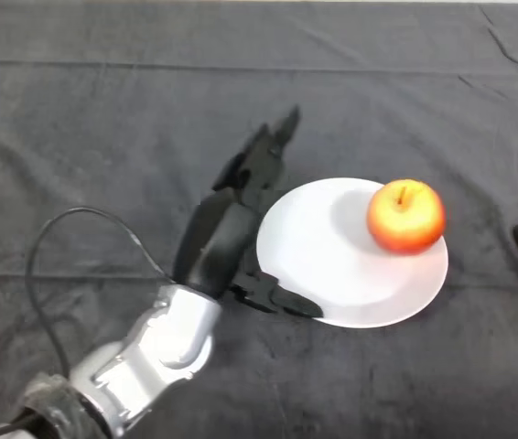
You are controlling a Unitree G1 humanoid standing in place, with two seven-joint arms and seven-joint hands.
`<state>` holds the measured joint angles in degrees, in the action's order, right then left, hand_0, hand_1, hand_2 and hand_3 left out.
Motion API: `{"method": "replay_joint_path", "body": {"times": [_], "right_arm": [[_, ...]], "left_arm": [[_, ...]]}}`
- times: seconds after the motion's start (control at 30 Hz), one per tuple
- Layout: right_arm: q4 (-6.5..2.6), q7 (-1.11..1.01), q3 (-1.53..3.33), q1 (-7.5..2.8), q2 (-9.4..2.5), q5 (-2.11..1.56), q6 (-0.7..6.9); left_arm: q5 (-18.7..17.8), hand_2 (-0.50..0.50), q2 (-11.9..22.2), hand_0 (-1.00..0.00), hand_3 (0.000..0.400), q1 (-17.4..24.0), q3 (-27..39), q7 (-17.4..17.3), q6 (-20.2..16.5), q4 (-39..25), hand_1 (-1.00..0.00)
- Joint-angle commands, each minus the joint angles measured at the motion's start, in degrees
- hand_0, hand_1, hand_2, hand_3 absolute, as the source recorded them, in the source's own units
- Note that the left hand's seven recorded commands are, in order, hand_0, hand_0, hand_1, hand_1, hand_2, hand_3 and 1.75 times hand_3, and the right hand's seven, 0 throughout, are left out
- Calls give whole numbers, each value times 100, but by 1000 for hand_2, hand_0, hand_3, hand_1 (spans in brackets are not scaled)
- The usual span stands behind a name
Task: Move the apple to the plate
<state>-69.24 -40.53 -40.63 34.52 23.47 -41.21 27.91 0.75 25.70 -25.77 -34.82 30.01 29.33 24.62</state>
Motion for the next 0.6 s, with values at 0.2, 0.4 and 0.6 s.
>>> {"method": "replay_joint_path", "body": {"times": [0.2,0.4,0.6], "right_arm": [[68,29,13,60,136,23,26],[77,33,14,56,133,23,26],[82,36,14,54,132,23,26]], "left_arm": [[-422,0,841,0,0,571,861,-256,348,-471,0],[-806,0,1285,0,0,1032,1612,-441,692,-442,0],[-1156,0,1569,0,0,1475,2326,-595,1049,-206,0]]}}
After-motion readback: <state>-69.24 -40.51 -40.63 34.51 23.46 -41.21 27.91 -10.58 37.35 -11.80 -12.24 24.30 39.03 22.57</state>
